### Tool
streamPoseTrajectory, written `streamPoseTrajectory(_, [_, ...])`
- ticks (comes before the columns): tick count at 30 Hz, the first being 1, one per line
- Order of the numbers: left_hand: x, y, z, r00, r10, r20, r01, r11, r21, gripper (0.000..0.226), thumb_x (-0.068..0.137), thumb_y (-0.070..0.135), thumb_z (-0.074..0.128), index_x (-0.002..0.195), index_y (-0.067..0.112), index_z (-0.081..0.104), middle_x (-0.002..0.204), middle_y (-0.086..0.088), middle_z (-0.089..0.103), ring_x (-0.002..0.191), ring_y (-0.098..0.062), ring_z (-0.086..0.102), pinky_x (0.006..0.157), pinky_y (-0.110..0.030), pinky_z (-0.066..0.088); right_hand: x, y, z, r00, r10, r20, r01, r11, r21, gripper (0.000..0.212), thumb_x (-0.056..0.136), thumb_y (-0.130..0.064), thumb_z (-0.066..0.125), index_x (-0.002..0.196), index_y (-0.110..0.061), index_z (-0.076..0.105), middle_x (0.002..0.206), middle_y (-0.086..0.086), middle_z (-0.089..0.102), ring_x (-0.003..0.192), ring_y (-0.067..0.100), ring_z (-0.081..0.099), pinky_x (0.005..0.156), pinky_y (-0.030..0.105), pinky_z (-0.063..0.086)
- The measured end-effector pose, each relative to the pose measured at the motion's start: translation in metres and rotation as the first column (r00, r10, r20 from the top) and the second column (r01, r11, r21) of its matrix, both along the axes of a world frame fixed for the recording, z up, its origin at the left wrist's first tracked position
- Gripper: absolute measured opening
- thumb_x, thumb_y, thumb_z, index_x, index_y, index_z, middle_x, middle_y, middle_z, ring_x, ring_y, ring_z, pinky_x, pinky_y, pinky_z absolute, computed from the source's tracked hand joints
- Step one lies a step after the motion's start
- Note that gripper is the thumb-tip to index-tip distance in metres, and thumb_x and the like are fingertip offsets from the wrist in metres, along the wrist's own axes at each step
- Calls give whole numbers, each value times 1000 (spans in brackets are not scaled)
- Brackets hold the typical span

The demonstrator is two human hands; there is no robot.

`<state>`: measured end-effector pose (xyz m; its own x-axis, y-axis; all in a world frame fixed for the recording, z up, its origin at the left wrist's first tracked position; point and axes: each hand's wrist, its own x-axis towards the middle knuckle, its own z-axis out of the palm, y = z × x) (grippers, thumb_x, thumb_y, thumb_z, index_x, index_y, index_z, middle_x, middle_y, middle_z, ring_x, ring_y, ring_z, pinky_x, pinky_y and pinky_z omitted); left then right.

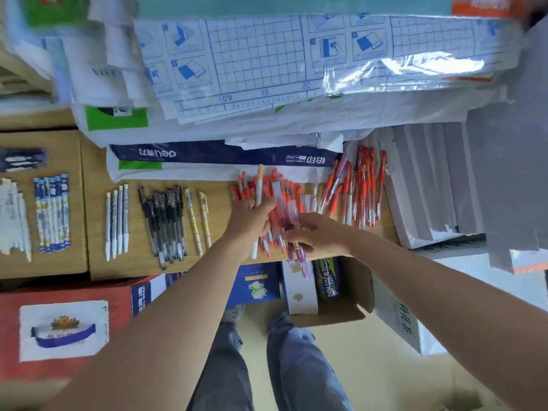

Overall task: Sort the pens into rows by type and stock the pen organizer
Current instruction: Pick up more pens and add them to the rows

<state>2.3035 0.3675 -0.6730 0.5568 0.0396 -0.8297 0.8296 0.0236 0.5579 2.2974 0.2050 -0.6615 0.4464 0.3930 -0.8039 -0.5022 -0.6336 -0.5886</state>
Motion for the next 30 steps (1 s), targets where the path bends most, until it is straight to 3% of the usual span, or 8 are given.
streamPoseTrajectory(7, [-32, 63, 18, 979, 184, 92, -176, 980, -90, 29, 90, 26, 64, 71, 9, 50, 59, -2, 42, 43, -10, 36, 40, -17, 29, -8, 64, 21, 974, 225, -23, -225, 974, 3, 26, 94, -36, 56, 108, -14, 58, 78, 3, 55, 66, 15, 50, 65, 25, 46])
streamPoseTrajectory(10, [-43, 97, 24, 978, 149, 149, -134, 985, -107, 26, 93, 23, 60, 73, 7, 55, 60, -4, 44, 43, -9, 37, 41, -17, 32, -12, 101, 32, 963, 265, -52, -264, 964, 37, 12, 97, -28, 53, 95, -16, 54, 65, -1, 45, 54, 10, 40, 50, 15, 37])
streamPoseTrajectory(18, [-73, 225, 28, 944, 200, 263, -180, 979, -99, 29, 93, 21, 60, 67, 8, 54, 51, -3, 50, 37, -7, 38, 40, -17, 31, -34, 232, 35, 972, 221, -80, -211, 970, 121, 27, 101, -26, 46, 91, -4, 57, 50, -8, 35, 43, 6, 30, 49, 18, 29])
streamPoseTrajectory(20, [-82, 256, 28, 947, 177, 266, -153, 982, -110, 29, 94, 18, 59, 67, 9, 54, 47, 2, 51, 38, -7, 38, 39, -17, 31, -42, 266, 32, 984, 162, -74, -151, 980, 131, 33, 102, -29, 42, 102, -1, 59, 49, -10, 35, 45, 7, 29, 49, 18, 29])
streamPoseTrajectory(22, [-89, 286, 29, 954, 161, 253, -135, 984, -118, 29, 94, 16, 59, 67, 10, 53, 43, 7, 47, 37, -6, 36, 38, -16, 29, -48, 300, 29, 993, 99, -62, -91, 989, 120, 35, 101, -31, 42, 108, -1, 60, 54, -9, 37, 48, 5, 30, 50, 15, 31])
streamPoseTrajectory(25, [-97, 333, 32, 953, 141, 268, -111, 986, -122, 31, 95, 12, 57, 64, 10, 50, 39, 8, 44, 37, -4, 35, 39, -15, 27, -58, 351, 29, 997, 60, -50, -53, 990, 131, 32, 101, -29, 42, 90, -5, 59, 62, 2, 33, 53, 9, 29, 51, 18, 29])
streamPoseTrajectory(28, [-101, 374, 38, 951, 123, 284, -94, 989, -111, 31, 94, 10, 56, 63, 11, 51, 43, 8, 46, 43, -7, 39, 46, -18, 31, -62, 389, 30, 997, 75, 1, -75, 994, 83, 41, 100, -32, 43, 106, 4, 63, 69, 5, 42, 61, 12, 36, 57, 20, 35])
streamPoseTrajectory(30, [-103, 396, 42, 949, 122, 291, -93, 989, -112, 29, 93, 11, 57, 65, 11, 53, 48, 3, 49, 46, -10, 41, 49, -22, 34, -61, 408, 32, 988, 142, 56, -144, 989, 40, 42, 98, -40, 44, 108, -7, 67, 68, -3, 50, 63, 11, 42, 66, 26, 38])
